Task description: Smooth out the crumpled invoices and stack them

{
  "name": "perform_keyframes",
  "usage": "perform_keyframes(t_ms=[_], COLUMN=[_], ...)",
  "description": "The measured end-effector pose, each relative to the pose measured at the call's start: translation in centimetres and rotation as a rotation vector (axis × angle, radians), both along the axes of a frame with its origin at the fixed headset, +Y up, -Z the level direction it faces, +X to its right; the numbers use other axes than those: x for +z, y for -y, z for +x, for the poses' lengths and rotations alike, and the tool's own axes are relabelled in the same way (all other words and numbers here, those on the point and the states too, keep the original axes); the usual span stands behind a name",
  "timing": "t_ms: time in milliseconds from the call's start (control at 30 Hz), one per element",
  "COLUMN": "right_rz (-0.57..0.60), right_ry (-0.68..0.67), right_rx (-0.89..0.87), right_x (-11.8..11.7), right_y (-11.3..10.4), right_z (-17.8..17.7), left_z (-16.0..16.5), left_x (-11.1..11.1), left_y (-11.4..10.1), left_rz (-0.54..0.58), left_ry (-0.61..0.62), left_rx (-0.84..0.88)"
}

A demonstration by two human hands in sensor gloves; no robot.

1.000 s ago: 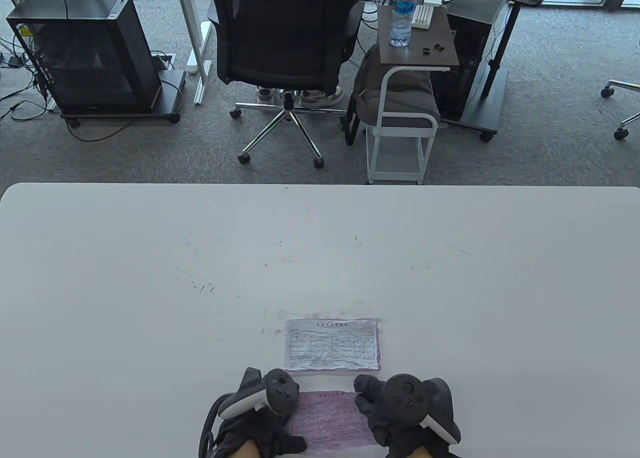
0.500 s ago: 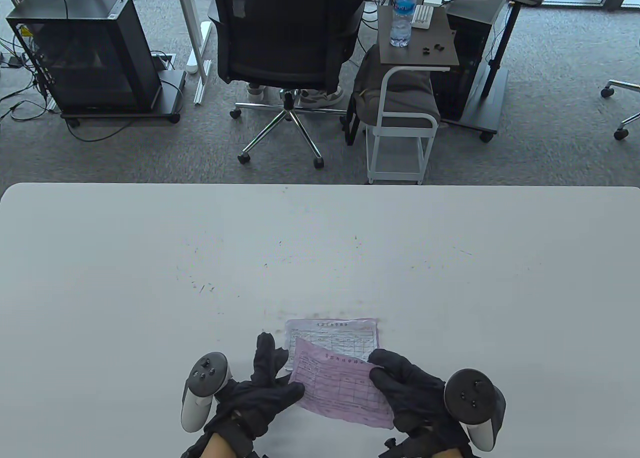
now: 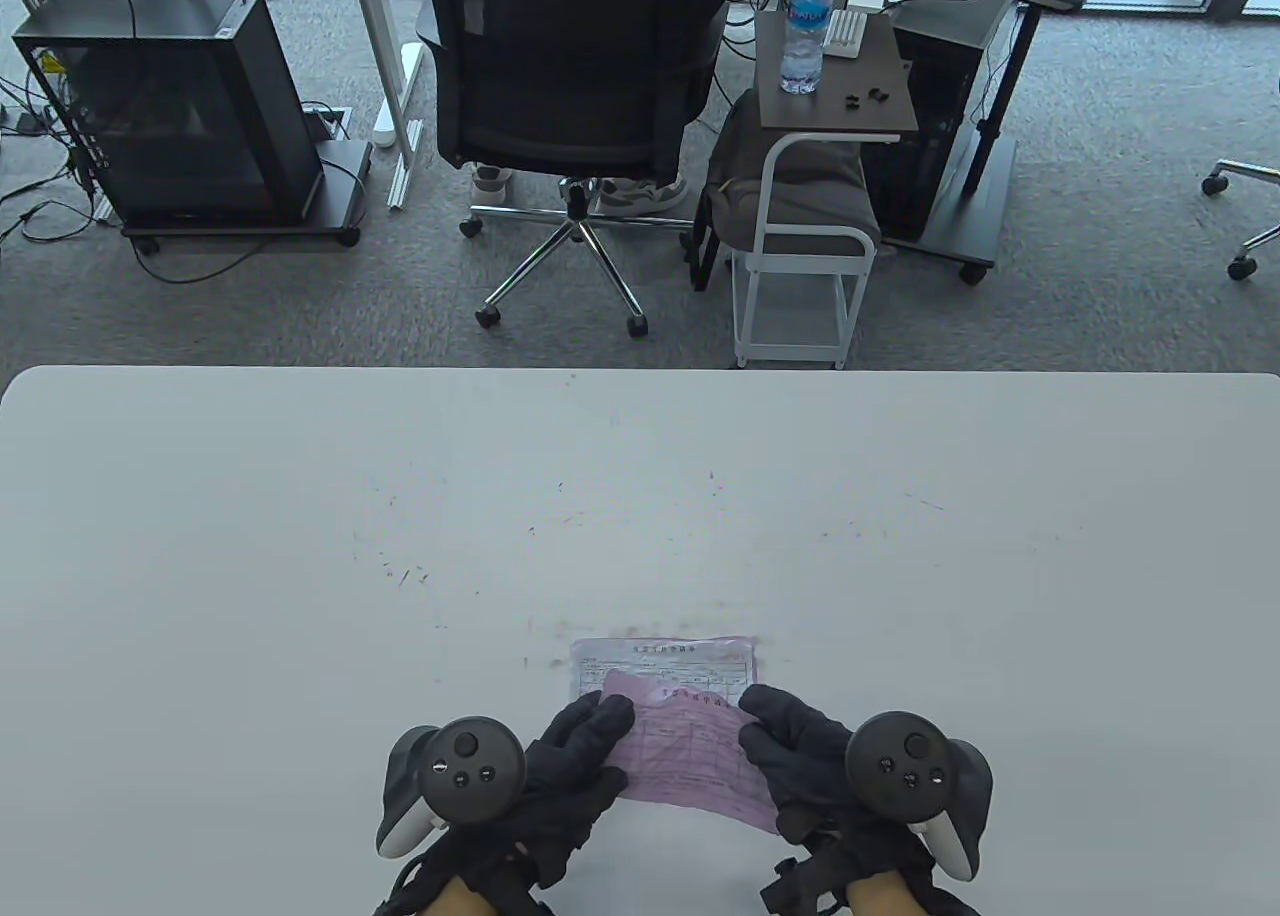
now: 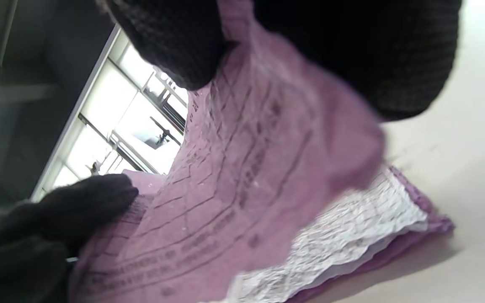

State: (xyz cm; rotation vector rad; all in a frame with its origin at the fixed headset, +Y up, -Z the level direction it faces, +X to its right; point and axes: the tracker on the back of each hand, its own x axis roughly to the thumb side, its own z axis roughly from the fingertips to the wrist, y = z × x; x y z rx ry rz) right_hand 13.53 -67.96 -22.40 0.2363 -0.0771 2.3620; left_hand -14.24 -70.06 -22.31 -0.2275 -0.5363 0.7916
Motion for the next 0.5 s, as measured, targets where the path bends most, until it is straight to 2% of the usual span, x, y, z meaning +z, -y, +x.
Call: perform_keyframes(t_ms=[100,233,400,500], right_rz=[0.002,-0.020,-0.078,-0.131], right_ry=[0.001,0.000,0.009,0.016], right_rx=[0.185,0.296,0.381,0.399], right_x=[-1.4,-3.8,-7.0,-8.9], right_y=[-0.9,-0.6,1.7,3.8], right_z=[-1.0,-2.2,-3.2,-3.5], left_z=[0.2,0.2,0.3,0.4], left_x=[-0.8,-2.4,-4.7,-6.2], left_y=[0.0,0.8,2.7,3.7], left_rz=[-0.010,-0.011,-0.024,-0.075], left_ry=[-0.040,-0.084,-0.095,-0.087], left_rx=[-0.037,-0.081,-0.170,-0.235])
